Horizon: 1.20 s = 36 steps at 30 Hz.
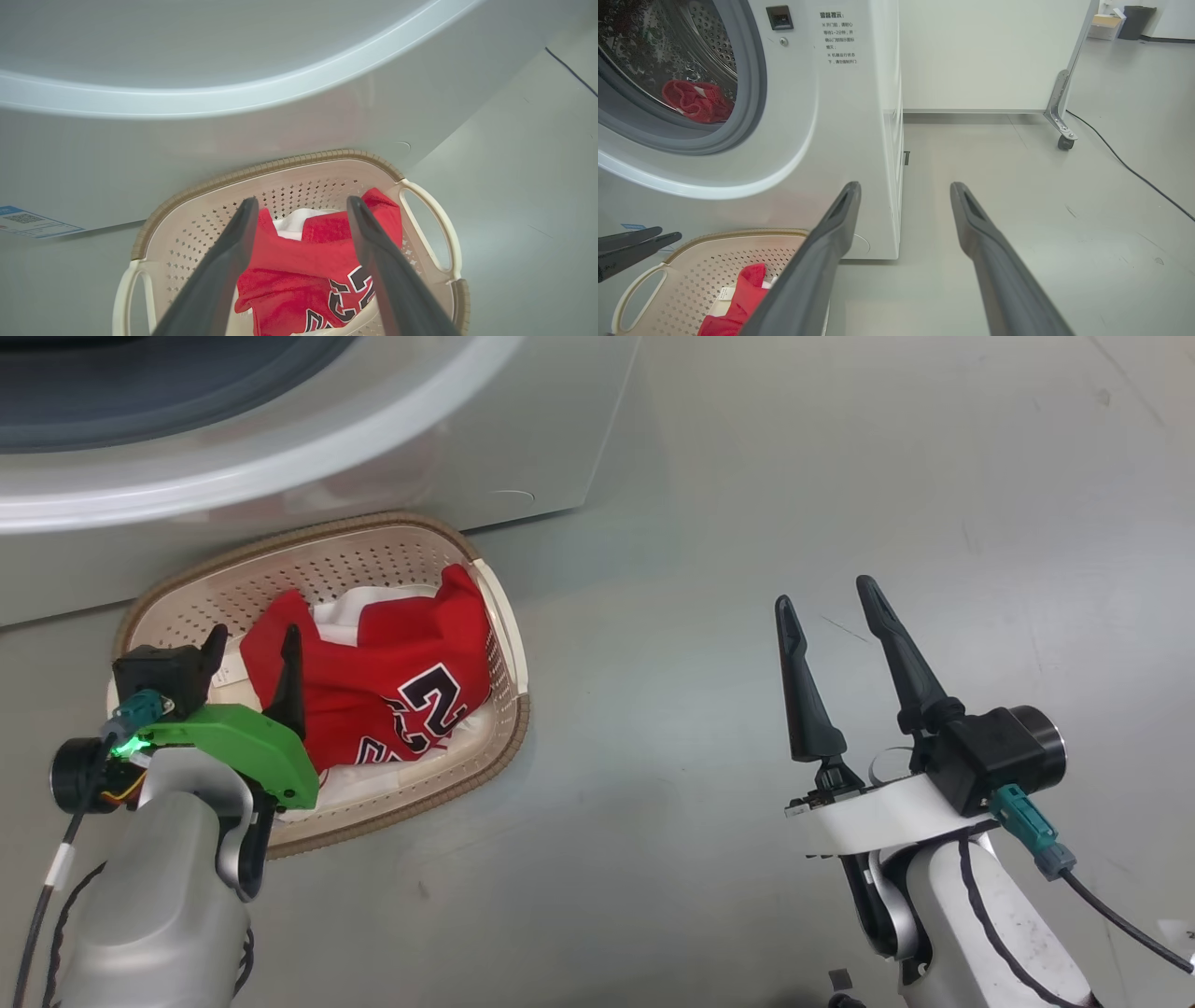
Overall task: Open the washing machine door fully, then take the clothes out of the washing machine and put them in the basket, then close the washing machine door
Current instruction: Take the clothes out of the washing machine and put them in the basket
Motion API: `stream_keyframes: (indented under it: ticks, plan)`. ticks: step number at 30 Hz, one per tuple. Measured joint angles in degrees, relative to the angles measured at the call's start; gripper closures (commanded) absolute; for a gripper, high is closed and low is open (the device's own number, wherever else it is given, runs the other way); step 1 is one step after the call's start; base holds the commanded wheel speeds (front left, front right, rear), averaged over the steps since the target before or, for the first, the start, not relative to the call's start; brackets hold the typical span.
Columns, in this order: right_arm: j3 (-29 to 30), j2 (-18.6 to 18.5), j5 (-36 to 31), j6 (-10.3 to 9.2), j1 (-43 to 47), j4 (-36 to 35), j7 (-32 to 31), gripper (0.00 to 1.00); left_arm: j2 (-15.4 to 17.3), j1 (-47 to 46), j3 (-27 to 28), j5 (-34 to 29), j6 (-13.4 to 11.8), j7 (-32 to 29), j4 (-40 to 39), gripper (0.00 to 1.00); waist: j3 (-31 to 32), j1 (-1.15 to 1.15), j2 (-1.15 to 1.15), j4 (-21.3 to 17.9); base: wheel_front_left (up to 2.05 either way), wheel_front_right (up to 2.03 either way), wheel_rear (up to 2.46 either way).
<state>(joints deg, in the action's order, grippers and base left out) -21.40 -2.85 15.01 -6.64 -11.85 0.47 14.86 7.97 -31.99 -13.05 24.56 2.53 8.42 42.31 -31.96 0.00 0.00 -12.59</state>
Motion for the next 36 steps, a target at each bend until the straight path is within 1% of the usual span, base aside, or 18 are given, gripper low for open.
stream_keyframes:
  ticks: [6,11,18,23,28,36]
  plan:
    - [2.19,0.00,-0.70,-0.02,0.00,1.09,0.00,0.00,-0.91,-0.35,0.12,-0.02,0.43,4.47,-0.08,0.00,1.88,0.00,0.00,1.98,0.00,0.00,0.00]
    - [3.09,0.00,-1.13,-0.07,0.02,1.99,0.00,0.00,-1.13,-0.35,0.32,-0.88,0.80,5.86,-1.36,0.00,4.12,0.00,0.00,3.61,0.00,0.00,0.00]
    - [4.61,-0.07,-1.15,-0.07,0.59,3.19,0.00,0.00,-2.33,-0.10,1.94,-0.86,0.80,6.02,-5.38,0.00,7.96,0.00,0.00,5.84,0.00,0.00,0.00]
    - [5.04,-0.60,-1.22,-0.02,1.68,3.83,0.00,0.00,-2.83,1.84,2.85,-0.91,0.80,6.02,-9.50,0.00,10.96,0.00,0.00,7.41,0.00,0.00,0.00]
    - [5.75,-0.77,-1.19,0.10,2.49,4.03,0.00,0.00,-2.66,3.66,4.00,-2.13,0.54,6.03,-15.34,0.00,13.81,0.00,0.00,8.87,0.00,0.00,0.00]
    - [6.35,-1.30,-1.21,0.52,4.60,4.95,0.00,0.00,-1.63,10.61,4.42,-3.86,-0.26,6.02,-20.40,0.00,18.17,0.00,0.00,10.47,0.00,0.00,0.00]
